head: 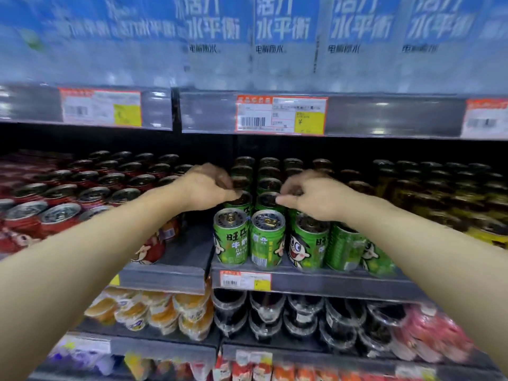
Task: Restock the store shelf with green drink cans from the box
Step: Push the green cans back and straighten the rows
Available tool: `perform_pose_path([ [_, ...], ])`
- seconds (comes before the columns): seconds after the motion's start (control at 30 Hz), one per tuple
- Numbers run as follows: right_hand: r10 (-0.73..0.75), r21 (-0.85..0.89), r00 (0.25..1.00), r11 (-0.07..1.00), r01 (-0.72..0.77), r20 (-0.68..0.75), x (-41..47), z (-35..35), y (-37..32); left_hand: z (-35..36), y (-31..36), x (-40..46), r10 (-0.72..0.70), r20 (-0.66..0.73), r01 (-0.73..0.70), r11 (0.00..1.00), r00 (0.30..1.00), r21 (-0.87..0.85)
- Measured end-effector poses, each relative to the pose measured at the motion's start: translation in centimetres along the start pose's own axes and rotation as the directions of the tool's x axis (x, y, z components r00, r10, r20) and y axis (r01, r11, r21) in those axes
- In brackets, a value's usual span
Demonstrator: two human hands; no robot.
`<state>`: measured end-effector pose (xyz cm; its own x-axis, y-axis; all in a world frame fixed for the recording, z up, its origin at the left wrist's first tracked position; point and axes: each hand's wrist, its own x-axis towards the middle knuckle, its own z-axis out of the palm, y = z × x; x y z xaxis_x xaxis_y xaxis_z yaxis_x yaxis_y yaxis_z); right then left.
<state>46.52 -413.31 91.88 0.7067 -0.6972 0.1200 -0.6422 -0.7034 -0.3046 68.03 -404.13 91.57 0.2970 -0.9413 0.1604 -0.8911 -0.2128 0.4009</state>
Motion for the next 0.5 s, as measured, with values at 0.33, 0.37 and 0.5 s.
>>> perform_pose_path([
  [0.33, -0.028, -0.032, 0.996, 0.999, 0.031, 0.079, -3.9, 0.9, -4.1, -0.6, 0.7, -4.5, 0.014, 0.206, 0.007, 0.995, 0.978, -0.100],
  [0.37, -0.030, -0.033, 0.996, 0.999, 0.033, 0.080, -3.9, 0.9, -4.3, -0.6, 0.6, -4.6, 0.010, 0.204, 0.013, 0.994, 0.979, -0.110],
  [0.5, 0.007, 0.013, 0.994, 1.000, -0.009, 0.111, -3.3, 1.1, -4.3, -0.5, 0.3, -4.9, -0.005, 0.176, 0.026, 0.992, 0.984, -0.120],
])
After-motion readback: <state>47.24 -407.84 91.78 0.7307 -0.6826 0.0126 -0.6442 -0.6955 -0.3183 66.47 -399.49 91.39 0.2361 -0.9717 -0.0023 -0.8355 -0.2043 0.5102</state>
